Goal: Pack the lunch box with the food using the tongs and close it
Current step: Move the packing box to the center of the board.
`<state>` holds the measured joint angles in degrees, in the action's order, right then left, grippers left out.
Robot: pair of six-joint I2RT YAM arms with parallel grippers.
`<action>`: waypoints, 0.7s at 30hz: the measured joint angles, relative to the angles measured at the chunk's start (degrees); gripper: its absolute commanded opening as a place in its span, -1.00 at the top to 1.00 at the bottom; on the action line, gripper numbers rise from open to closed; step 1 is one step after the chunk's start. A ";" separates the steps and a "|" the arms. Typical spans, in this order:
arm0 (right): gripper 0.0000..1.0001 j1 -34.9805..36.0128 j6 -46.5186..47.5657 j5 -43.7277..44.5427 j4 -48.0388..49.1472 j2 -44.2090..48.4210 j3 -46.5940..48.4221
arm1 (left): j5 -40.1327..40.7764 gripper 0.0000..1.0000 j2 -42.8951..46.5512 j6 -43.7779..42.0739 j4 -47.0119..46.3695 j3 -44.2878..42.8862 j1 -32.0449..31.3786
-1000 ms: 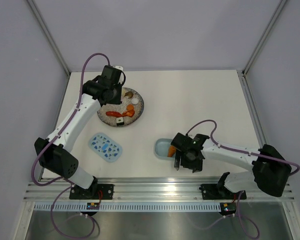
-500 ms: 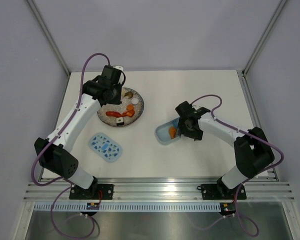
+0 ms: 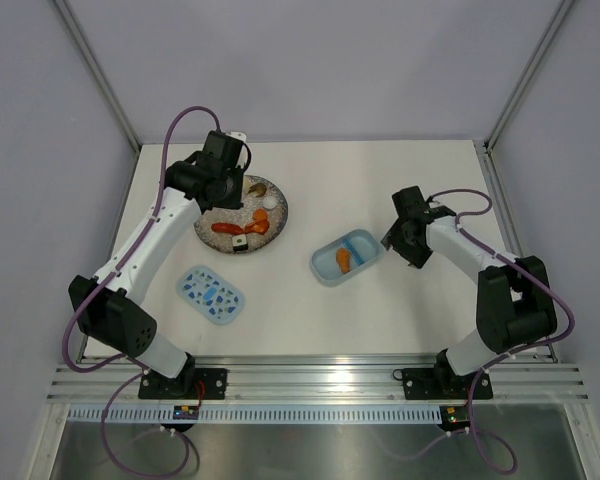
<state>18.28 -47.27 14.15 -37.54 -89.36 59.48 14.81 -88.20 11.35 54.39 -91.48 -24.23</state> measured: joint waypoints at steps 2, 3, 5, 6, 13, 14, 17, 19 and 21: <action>-0.39 -1.73 -3.39 1.03 -0.76 -0.09 -0.70 | 0.00 0.60 0.00 -0.02 0.00 0.00 0.00; -0.36 -1.95 -4.90 1.81 -1.42 -0.28 -0.70 | 0.02 0.59 0.00 -0.02 0.00 0.02 0.00; -0.29 -1.84 -6.91 3.04 -2.23 -1.07 -0.68 | 0.04 0.59 0.00 -0.07 -0.02 0.02 0.00; -0.28 -1.77 -7.48 3.41 -2.71 -1.81 -0.66 | 0.04 0.59 0.00 -0.07 -0.04 0.02 0.00; -0.37 0.72 -7.61 2.36 -1.11 -7.93 -1.18 | 0.02 0.59 0.00 -0.02 -0.31 0.13 0.00; -0.38 1.70 -7.58 1.95 -0.72 -8.17 -1.14 | 0.00 0.59 -0.02 -0.02 -0.39 0.13 0.00; -0.43 6.51 -7.26 0.87 -0.07 -10.08 0.79 | 0.00 0.59 -0.04 0.00 -0.42 -0.04 0.00; -0.45 8.85 -6.99 -0.15 0.33 -12.24 3.63 | -0.04 0.58 -0.04 0.00 -0.46 -0.39 0.00; -0.47 10.21 -6.32 -1.03 0.70 -14.38 6.69 | -0.15 0.58 -0.04 -0.02 -0.44 -0.74 0.00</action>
<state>28.49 -53.58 13.13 -36.84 -103.74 66.17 14.66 -88.25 11.33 53.95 -92.23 -24.23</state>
